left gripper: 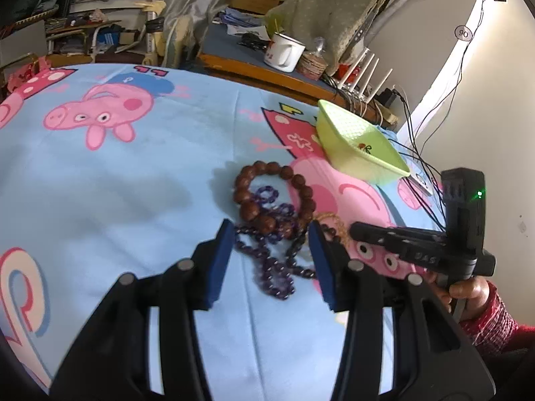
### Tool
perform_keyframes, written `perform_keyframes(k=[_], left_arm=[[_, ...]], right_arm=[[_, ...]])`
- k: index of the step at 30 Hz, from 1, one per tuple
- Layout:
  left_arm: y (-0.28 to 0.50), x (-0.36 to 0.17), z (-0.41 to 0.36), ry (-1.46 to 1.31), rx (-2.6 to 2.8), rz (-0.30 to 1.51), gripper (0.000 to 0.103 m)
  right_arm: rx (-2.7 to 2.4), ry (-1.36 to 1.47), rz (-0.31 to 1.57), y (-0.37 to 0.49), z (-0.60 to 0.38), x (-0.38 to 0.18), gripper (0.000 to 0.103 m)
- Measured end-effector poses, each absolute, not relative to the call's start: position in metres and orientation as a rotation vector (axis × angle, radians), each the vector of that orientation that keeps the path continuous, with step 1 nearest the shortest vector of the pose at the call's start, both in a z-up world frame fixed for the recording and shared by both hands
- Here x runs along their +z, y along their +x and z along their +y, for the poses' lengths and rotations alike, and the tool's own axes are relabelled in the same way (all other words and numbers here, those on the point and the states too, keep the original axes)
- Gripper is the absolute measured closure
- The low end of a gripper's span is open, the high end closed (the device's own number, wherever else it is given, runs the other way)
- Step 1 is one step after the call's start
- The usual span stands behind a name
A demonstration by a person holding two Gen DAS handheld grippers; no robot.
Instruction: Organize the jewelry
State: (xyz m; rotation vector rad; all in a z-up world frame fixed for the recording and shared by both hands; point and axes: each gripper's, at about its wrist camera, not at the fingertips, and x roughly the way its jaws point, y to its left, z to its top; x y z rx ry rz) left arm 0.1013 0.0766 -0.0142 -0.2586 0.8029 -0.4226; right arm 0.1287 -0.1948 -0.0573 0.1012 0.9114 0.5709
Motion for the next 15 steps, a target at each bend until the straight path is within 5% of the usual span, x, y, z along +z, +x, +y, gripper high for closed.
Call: perform_keyframes(k=[9, 15], left_arm=[[0.097, -0.025, 0.051, -0.107, -0.438, 0.825, 0.059], [0.097, -0.015, 0.055, -0.112, -0.433, 0.793, 0.059]], right_arm=[[0.5, 0.121, 0.821, 0.104, -0.229, -0.049, 0.103], [0.712, 0.073, 0.83, 0.129, -0.161, -0.024, 0.103]])
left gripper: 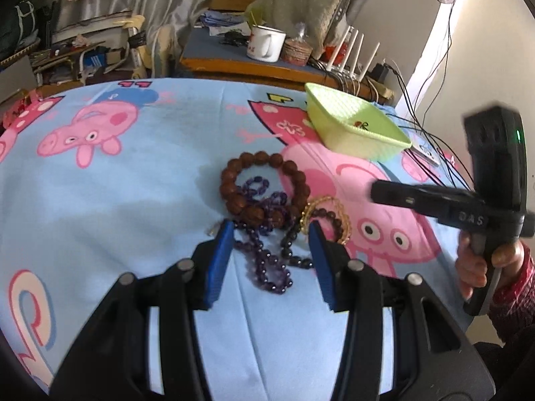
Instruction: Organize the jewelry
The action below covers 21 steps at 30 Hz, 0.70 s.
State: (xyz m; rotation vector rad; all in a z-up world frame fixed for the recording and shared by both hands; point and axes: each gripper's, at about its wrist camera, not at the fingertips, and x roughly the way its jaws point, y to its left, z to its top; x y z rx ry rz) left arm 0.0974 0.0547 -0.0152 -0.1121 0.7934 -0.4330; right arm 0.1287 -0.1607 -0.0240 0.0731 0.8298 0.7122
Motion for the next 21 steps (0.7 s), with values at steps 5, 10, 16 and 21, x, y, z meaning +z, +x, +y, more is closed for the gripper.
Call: perform_keyframes(k=[5, 10, 16, 21], left_arm=[[0.096, -0.016, 0.062, -0.128, -0.424, 0.796, 0.059], [0.096, -0.019, 0.06, -0.124, -0.439, 0.806, 0.059], [0.096, -0.025, 0.063, -0.145, -0.442, 0.821, 0.059], [0.097, -0.027, 0.062, -0.153, -0.449, 0.831, 0.059]], right_arm=[[0.73, -0.127, 0.924, 0.17, -0.092, -0.034, 0.103], [0.752, -0.199, 1.003, 0.185, -0.066, -0.053, 0.103], [0.781, -0.336, 0.911, 0.173, -0.06, -0.054, 0.103], [0.803, -0.248, 0.933, 0.177, -0.074, -0.054, 0.103]])
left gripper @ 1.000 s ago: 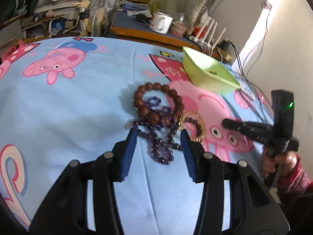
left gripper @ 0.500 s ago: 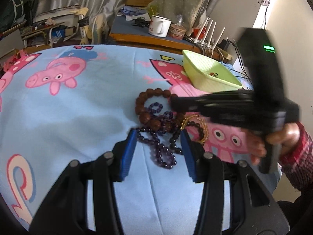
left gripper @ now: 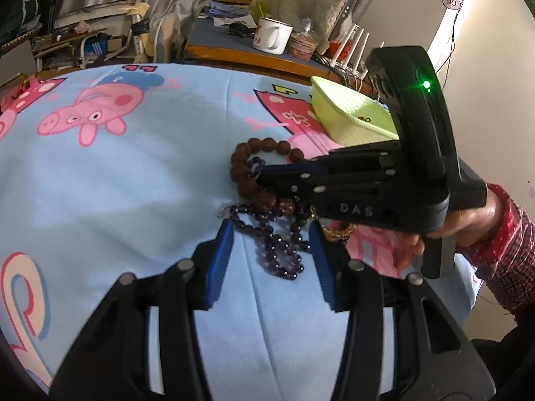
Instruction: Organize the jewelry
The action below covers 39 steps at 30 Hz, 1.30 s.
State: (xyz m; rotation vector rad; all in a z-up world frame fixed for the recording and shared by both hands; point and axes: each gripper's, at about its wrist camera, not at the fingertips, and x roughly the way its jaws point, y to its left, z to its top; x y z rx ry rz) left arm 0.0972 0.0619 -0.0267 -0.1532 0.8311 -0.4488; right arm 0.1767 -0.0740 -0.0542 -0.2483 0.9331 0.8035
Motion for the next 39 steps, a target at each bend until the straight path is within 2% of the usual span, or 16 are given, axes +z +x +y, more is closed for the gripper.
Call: perform_keyframes(k=[3, 6, 7, 8, 9, 10, 14, 16, 17, 21, 26, 29, 32, 34, 39], left_arm=[[0.099, -0.03, 0.061, -0.153, -0.452, 0.841, 0.058], [0.099, -0.03, 0.062, -0.156, -0.455, 0.838, 0.058], [0.099, -0.03, 0.062, -0.156, -0.456, 0.836, 0.058], [0.1, -0.029, 0.062, -0.157, -0.457, 0.834, 0.058], [0.1, -0.03, 0.063, -0.158, -0.457, 0.833, 0.058], [0.101, -0.03, 0.063, -0.16, -0.457, 0.833, 0.058], [0.101, -0.03, 0.064, -0.164, -0.455, 0.836, 0.058], [0.101, -0.031, 0.064, -0.162, -0.452, 0.845, 0.058], [0.101, -0.032, 0.065, -0.161, -0.453, 0.846, 0.058], [0.098, -0.03, 0.069, -0.169, -0.45, 0.836, 0.058], [0.098, -0.027, 0.068, -0.171, -0.459, 0.828, 0.058], [0.099, -0.027, 0.065, -0.165, -0.468, 0.829, 0.058], [0.101, -0.028, 0.059, -0.148, -0.467, 0.833, 0.058], [0.102, -0.028, 0.054, -0.137, -0.461, 0.834, 0.058], [0.104, -0.016, 0.04, -0.122, -0.456, 0.788, 0.058]], right_arm=[[0.806, -0.143, 0.97, 0.183, -0.082, -0.054, 0.103], [0.755, -0.186, 0.926, 0.178, -0.083, -0.05, 0.103], [0.755, -0.171, 0.927, 0.178, -0.085, -0.049, 0.1], [0.779, -0.143, 0.929, 0.179, -0.085, -0.045, 0.08], [0.783, -0.143, 0.928, 0.18, -0.083, -0.043, 0.064], [0.788, -0.154, 0.926, 0.18, -0.081, -0.042, 0.063], [0.775, -0.258, 0.934, 0.179, -0.064, -0.049, 0.064], [0.774, -0.275, 0.931, 0.178, -0.061, -0.05, 0.074], [0.782, -0.286, 0.936, 0.177, -0.06, -0.05, 0.082], [0.808, -0.189, 0.952, 0.181, -0.074, -0.043, 0.094], [0.786, -0.182, 0.921, 0.185, -0.08, -0.032, 0.098], [0.765, -0.235, 0.969, 0.189, -0.068, -0.047, 0.102], [0.728, -0.295, 0.926, 0.187, -0.06, -0.051, 0.103], [0.723, -0.233, 0.965, 0.19, -0.066, -0.048, 0.103], [0.766, -0.043, 0.883, 0.168, -0.105, -0.01, 0.103]])
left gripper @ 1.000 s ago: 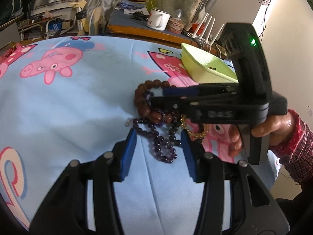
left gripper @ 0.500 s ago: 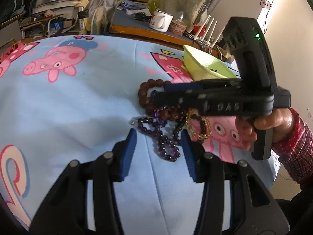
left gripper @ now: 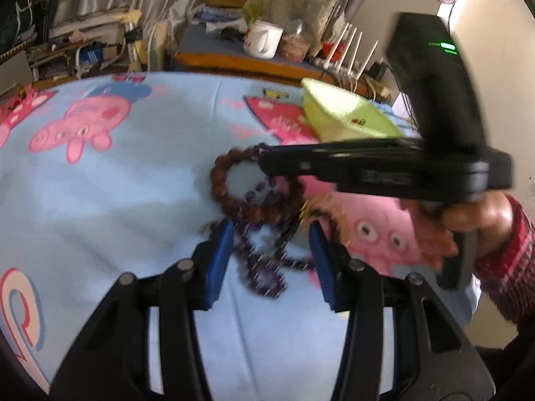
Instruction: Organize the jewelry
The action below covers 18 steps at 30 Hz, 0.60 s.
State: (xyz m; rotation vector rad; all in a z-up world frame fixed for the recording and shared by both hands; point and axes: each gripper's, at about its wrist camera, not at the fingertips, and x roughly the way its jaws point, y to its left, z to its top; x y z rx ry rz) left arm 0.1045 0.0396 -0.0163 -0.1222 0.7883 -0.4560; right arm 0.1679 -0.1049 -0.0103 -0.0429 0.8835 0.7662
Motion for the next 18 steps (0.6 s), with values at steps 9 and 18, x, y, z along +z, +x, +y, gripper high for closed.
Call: perform_keyframes(k=[9, 18], left_arm=[[0.119, 0.01, -0.019, -0.047, -0.595, 0.721, 0.098], [0.087, 0.083, -0.063, -0.018, -0.764, 0.577, 0.098]], right_arm=[[0.785, 0.112, 0.735, 0.115, -0.162, 0.046, 0.103], [0.715, 0.267, 0.53, 0.08, -0.24, 0.097, 0.103]])
